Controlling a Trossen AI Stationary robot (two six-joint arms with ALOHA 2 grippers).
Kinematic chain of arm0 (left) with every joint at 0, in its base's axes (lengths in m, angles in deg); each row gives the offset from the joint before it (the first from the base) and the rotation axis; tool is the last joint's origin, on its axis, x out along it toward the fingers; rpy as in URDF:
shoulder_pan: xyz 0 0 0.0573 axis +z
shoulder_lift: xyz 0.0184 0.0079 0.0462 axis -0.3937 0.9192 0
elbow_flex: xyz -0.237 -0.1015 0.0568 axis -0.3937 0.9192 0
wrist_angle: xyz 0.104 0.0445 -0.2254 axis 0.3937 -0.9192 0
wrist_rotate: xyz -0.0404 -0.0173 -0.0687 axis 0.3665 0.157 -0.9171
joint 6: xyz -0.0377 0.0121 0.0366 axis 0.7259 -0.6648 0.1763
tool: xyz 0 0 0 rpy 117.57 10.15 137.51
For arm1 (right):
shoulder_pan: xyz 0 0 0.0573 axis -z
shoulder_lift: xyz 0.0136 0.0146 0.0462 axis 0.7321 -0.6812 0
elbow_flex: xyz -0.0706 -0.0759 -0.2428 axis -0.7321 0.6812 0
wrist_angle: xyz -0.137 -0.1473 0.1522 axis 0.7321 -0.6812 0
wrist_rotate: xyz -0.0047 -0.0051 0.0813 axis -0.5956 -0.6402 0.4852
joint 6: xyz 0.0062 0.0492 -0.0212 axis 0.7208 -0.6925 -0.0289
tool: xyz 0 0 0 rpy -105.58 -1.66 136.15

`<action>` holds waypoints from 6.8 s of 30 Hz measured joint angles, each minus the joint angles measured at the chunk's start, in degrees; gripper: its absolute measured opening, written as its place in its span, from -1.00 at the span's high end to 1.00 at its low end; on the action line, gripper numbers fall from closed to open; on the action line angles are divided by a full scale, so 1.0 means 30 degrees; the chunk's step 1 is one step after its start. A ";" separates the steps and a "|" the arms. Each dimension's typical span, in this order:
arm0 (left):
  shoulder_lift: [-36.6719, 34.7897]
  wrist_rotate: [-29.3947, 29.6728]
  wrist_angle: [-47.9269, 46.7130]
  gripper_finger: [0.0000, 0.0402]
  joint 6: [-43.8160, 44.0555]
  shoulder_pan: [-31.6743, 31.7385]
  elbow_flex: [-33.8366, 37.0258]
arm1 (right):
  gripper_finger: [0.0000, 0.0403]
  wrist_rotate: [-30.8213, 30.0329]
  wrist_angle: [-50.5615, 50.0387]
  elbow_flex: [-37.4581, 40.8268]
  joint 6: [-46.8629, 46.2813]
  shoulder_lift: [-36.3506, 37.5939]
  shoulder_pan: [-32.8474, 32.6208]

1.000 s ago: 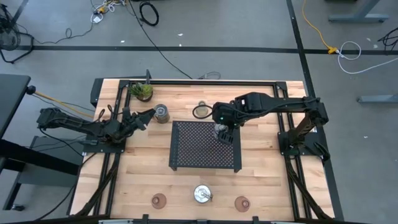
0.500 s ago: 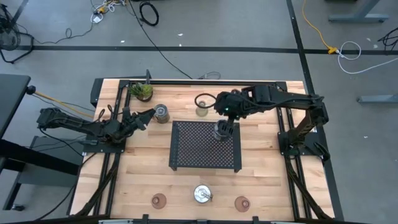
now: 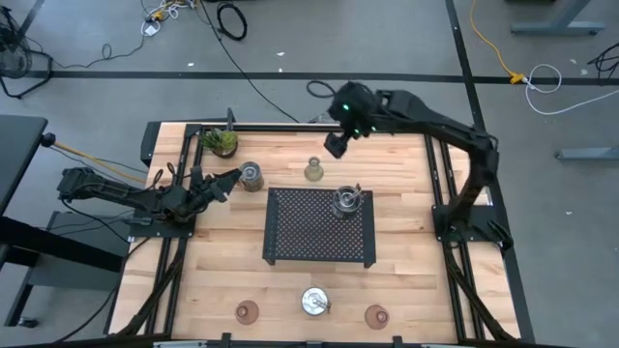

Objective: Pick & Place candle stick holders
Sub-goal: Put the green candle holder on the shelf

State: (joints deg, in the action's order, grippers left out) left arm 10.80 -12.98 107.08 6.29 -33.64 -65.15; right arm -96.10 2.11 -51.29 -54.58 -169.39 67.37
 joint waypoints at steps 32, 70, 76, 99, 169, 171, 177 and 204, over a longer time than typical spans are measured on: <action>0.0000 -0.0010 -0.0071 -0.13 -0.0016 -0.0004 -0.0001 | -0.43 0.1639 0.1989 0.0329 -0.0310 -0.6557 0.0159; 0.0006 0.0023 -0.0167 -0.13 -0.0035 -0.0006 0.0004 | -0.22 0.1977 0.5525 0.3028 -0.0521 -0.6688 -0.0035; 0.0007 0.0023 -0.0192 -0.13 -0.0044 0.0000 -0.0001 | 0.13 0.1991 0.5531 0.3028 -0.0508 -0.6688 -0.0040; 0.0000 0.0008 -0.0180 -0.13 -0.0080 -0.0005 -0.0001 | 0.83 0.1911 0.5441 0.3044 -0.0529 -0.6674 -0.0086; 0.0007 0.0205 -0.0192 -0.13 -0.0080 0.0000 -0.0001 | 0.20 0.3835 0.7173 0.2986 -0.1193 -0.7669 -0.1434; 0.0005 0.0205 -0.0196 -0.13 -0.0080 0.0000 -0.0001 | 0.26 0.4021 0.7262 0.2926 -0.1492 -0.7783 -0.1438; 0.0001 0.0205 -0.0192 -0.13 -0.0080 0.0000 -0.0001 | 0.79 0.4372 0.7411 0.2953 -0.1455 -0.7734 -0.1335; 0.0006 0.0205 -0.0775 -0.13 -0.0058 0.0000 -0.0001 | 0.95 0.3546 -0.1044 -0.5516 0.1975 -0.7344 -0.0244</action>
State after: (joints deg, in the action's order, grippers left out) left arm 10.81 -12.36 104.76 6.11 -33.64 -65.16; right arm -85.46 -1.02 -67.84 -48.65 -191.42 66.64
